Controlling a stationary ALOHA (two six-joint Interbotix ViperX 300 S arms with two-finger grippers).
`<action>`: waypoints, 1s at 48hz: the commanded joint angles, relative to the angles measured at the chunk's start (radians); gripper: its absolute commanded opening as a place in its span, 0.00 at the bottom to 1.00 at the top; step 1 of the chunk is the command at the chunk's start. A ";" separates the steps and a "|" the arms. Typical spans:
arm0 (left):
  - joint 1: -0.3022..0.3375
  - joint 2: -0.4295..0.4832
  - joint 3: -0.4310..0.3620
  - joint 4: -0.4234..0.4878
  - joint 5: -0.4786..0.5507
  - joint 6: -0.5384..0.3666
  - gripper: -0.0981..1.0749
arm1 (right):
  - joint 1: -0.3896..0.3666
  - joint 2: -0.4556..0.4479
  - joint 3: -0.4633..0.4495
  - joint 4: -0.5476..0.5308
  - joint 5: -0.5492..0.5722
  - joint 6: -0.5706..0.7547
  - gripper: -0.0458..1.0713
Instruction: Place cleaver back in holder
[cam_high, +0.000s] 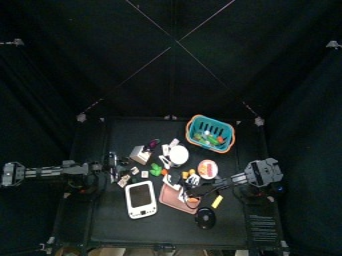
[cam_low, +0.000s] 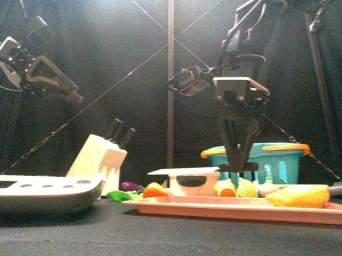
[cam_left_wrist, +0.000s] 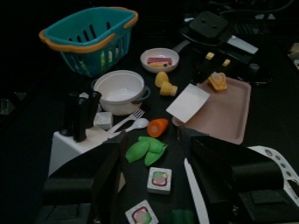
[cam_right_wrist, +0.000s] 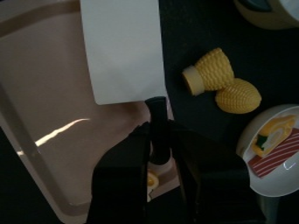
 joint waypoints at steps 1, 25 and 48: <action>0.002 0.003 -0.014 -0.002 -0.005 -0.002 0.82 | -0.002 -0.037 -0.075 -0.015 0.087 -0.005 0.52; 0.064 0.002 -0.029 -0.037 -0.012 -0.006 0.82 | 0.003 0.104 -0.430 -0.224 0.468 -0.298 0.52; 0.327 0.002 0.018 -0.264 -0.072 -0.003 0.82 | -0.018 0.281 -0.747 -0.451 0.640 -0.653 0.52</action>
